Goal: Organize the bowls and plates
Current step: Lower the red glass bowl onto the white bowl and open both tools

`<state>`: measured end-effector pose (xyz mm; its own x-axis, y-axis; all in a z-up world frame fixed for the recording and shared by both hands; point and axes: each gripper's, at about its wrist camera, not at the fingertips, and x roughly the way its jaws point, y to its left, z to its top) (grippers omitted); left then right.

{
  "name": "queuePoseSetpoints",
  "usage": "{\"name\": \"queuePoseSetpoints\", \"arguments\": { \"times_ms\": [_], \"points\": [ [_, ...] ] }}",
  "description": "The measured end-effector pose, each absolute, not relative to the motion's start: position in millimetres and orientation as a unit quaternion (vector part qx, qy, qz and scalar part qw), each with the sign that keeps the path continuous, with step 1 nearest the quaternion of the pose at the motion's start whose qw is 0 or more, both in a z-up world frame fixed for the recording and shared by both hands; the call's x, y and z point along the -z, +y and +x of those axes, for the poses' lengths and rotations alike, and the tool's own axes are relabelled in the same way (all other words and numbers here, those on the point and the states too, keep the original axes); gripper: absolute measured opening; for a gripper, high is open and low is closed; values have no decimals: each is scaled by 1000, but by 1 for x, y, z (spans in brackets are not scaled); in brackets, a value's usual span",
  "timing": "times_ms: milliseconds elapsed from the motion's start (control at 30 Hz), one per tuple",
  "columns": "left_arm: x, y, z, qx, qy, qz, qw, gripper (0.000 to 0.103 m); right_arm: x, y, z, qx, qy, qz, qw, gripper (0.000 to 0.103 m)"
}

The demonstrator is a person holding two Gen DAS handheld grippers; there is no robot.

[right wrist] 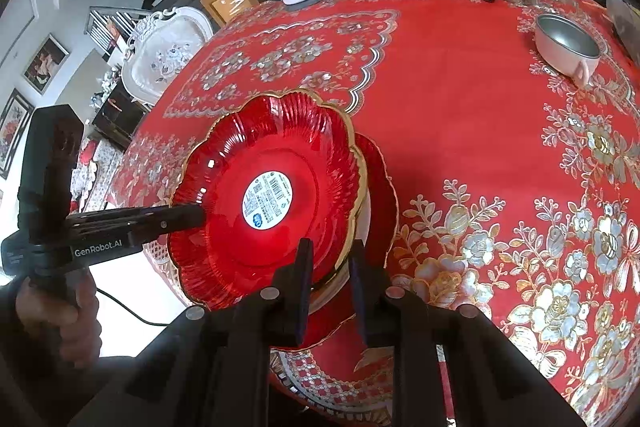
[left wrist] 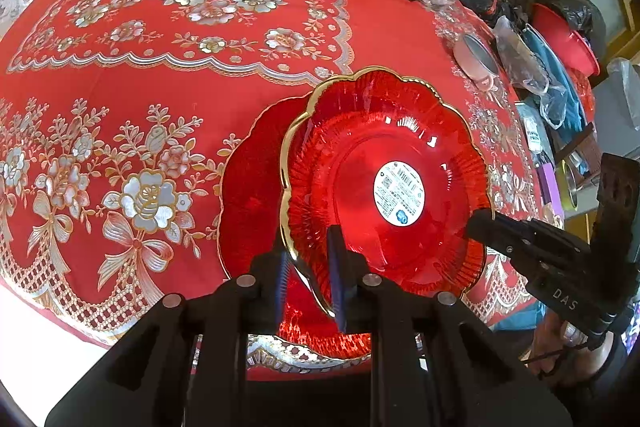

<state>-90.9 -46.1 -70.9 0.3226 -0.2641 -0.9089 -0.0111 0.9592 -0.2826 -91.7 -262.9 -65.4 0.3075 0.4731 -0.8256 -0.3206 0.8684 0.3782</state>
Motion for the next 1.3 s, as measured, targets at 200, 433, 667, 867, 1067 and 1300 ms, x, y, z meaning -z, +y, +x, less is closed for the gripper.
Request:
{"name": "queuePoseSetpoints", "arguments": {
  "times_ms": [200, 433, 667, 867, 1067, 1300],
  "points": [
    [71, -45, -90, 72, 577, -121, 805, 15, 63, -267, -92, -245, 532, 75, 807, 21],
    [72, -43, -88, 59, 579, -127, 803, 18, 60, -268, -93, -246, 526, 76, 811, 21],
    [69, -38, -87, 47, 569, -141, 809, 50, 61, -272, -92, -245, 526, 81, 810, 21],
    [65, -36, -85, 38, 562, -149, 813, 50, 59, -275, -91, -245, 522, 84, 812, 21],
    [66, -37, -82, 37, 566, -145, 811, 50, 59, -280, -91, -242, 519, 91, 814, 23],
    [60, -34, -72, 33, 561, -143, 815, 50, 56, -290, -87, -225, 513, 110, 821, 31]
  ]
}}
